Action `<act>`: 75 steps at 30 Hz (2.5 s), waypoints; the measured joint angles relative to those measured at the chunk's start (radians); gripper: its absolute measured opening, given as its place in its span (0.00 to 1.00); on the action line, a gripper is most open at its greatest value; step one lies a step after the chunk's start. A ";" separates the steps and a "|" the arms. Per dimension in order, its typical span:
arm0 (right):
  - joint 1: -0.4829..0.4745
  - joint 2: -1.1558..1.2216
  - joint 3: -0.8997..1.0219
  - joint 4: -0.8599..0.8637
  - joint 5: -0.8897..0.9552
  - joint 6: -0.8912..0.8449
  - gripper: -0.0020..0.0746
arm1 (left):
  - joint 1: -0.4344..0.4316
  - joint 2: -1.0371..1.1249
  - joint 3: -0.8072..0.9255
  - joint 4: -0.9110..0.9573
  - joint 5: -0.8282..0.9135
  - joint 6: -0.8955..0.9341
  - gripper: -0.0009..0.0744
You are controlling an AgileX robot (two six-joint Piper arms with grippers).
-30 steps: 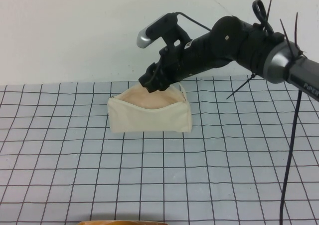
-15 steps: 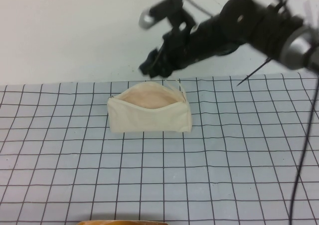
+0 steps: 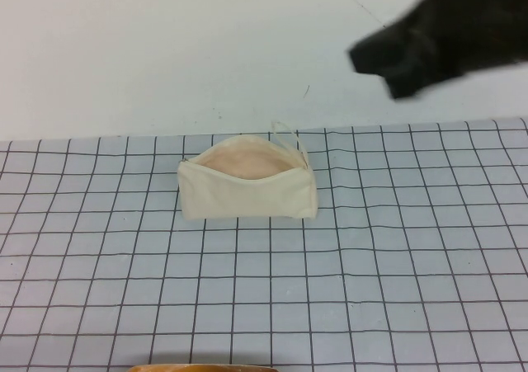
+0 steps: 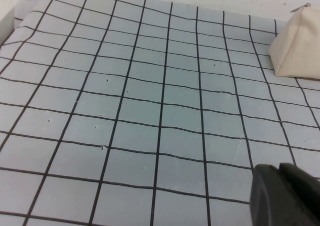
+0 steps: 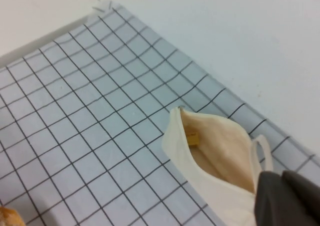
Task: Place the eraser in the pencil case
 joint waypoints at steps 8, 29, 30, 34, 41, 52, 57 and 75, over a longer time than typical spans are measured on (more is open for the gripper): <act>0.000 -0.507 0.467 0.030 -0.208 -0.079 0.03 | 0.000 0.000 0.000 0.000 0.000 0.000 0.01; 0.000 -1.361 1.066 0.035 -0.492 -0.070 0.03 | 0.000 0.000 0.000 0.000 0.000 0.000 0.01; 0.000 -1.356 1.077 0.028 -0.501 -0.070 0.03 | 0.000 0.000 0.000 0.000 0.000 0.000 0.01; 0.000 -1.324 1.135 0.013 -0.539 -0.084 0.03 | 0.000 0.000 0.000 0.000 0.000 0.000 0.01; 0.000 -1.306 1.234 0.030 -0.566 -0.088 0.03 | 0.000 0.000 0.000 0.000 0.000 0.000 0.01; 0.000 -1.306 1.258 0.114 -0.408 -0.088 0.03 | 0.000 0.000 0.000 0.000 0.000 0.000 0.01; 0.000 -1.306 1.258 0.178 -0.375 -0.088 0.02 | 0.000 0.000 0.000 0.000 0.000 0.000 0.01; 0.000 -1.306 1.258 0.252 -0.370 -0.088 0.02 | 0.000 0.000 0.000 0.000 0.000 0.000 0.01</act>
